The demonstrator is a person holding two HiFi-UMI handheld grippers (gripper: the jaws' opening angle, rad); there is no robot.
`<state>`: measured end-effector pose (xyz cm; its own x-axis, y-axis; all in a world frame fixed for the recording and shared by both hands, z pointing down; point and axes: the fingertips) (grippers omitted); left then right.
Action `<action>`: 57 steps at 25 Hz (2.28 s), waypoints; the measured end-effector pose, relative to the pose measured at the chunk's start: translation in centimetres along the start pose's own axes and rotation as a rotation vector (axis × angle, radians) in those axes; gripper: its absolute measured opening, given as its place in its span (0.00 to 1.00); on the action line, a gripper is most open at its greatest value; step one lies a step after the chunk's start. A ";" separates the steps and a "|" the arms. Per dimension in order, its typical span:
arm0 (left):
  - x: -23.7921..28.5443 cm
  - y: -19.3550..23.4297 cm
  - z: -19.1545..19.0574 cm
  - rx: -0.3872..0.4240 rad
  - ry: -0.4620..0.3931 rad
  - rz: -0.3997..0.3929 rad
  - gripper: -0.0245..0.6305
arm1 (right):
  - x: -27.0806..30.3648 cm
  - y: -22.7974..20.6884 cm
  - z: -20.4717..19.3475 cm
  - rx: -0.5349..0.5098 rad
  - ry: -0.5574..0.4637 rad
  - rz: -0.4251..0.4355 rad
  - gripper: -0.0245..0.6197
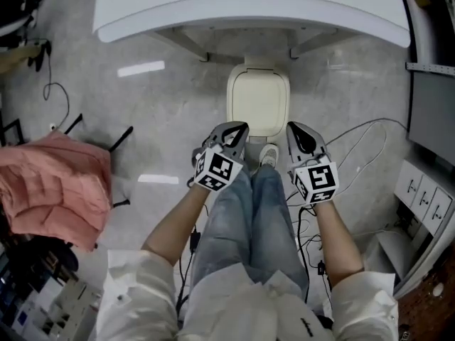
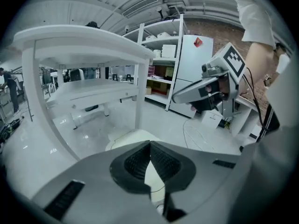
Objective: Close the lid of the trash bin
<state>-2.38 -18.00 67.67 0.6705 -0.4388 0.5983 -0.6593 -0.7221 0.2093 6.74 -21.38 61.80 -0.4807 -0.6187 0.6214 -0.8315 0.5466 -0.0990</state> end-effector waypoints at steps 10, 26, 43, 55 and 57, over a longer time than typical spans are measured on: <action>-7.3 -1.4 12.1 -0.024 -0.108 0.058 0.07 | -8.7 -3.1 12.8 0.067 -0.144 -0.079 0.07; -22.4 -6.0 29.9 0.005 -0.251 0.142 0.07 | -25.7 -4.2 29.6 0.077 -0.313 -0.150 0.07; -39.7 -8.8 38.5 -0.045 -0.521 0.354 0.07 | -39.9 -1.2 36.7 0.055 -0.512 -0.198 0.07; -45.3 -9.9 42.7 0.012 -0.627 0.456 0.07 | -45.9 -5.4 38.5 0.095 -0.605 -0.290 0.07; -45.7 -10.0 42.7 0.017 -0.631 0.459 0.07 | -46.2 -5.5 39.0 0.094 -0.622 -0.294 0.07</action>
<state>-11.87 -13.54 5.25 0.4023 -0.9130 0.0678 -0.9155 -0.4010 0.0321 22.68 -17.80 3.29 -0.2789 -0.9574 0.0747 -0.9587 0.2731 -0.0793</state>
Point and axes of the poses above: the fingertips, and each gripper's own axes: x forward along the fingers, y to its left, z out of its top, and after that the axes turned 7 degrees about -z, right-handed
